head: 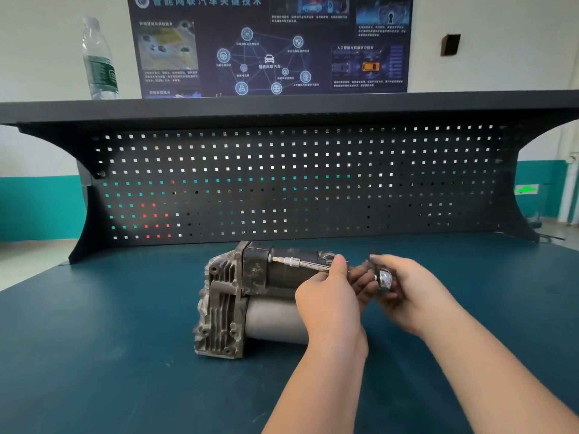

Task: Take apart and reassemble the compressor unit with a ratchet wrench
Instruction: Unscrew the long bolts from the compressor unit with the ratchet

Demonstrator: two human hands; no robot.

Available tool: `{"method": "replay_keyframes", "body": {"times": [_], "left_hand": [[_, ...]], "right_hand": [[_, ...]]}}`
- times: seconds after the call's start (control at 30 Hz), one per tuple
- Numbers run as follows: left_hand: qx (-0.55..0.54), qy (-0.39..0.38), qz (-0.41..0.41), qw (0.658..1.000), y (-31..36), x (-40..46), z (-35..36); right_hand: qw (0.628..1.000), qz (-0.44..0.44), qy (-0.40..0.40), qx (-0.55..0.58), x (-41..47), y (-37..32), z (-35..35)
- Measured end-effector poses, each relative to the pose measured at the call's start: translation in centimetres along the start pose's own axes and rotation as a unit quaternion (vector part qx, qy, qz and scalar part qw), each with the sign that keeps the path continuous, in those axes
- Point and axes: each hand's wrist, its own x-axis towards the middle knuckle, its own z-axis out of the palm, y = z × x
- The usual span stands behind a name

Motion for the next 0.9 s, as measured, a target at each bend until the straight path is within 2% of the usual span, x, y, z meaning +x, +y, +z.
{"method": "replay_keyframes", "body": {"times": [0.13, 0.23, 0.37, 0.63, 0.9], "left_hand": [[0.002, -0.007, 0.002, 1.0, 0.0, 0.0, 0.0], [0.011, -0.004, 0.009, 1.0, -0.1, 0.1, -0.1], [0.04, -0.003, 0.016, 0.999, -0.2, 0.3, -0.2], [0.181, 0.003, 0.055, 0.982, -0.4, 1.0, -0.7], [0.097, -0.014, 0.013, 0.995, 0.3, 0.5, -0.4]], "right_hand": [[0.975, -0.198, 0.019, -0.099, -0.6, -0.8, 0.4], [0.951, -0.278, 0.019, -0.135, -1.1, -1.0, 0.3], [0.943, -0.301, 0.012, -0.143, -1.4, -1.0, 0.4], [0.924, -0.349, -0.011, -0.158, -1.5, -1.0, 0.3], [0.906, -0.376, -0.033, -0.191, -1.3, -1.2, 0.1]]}}
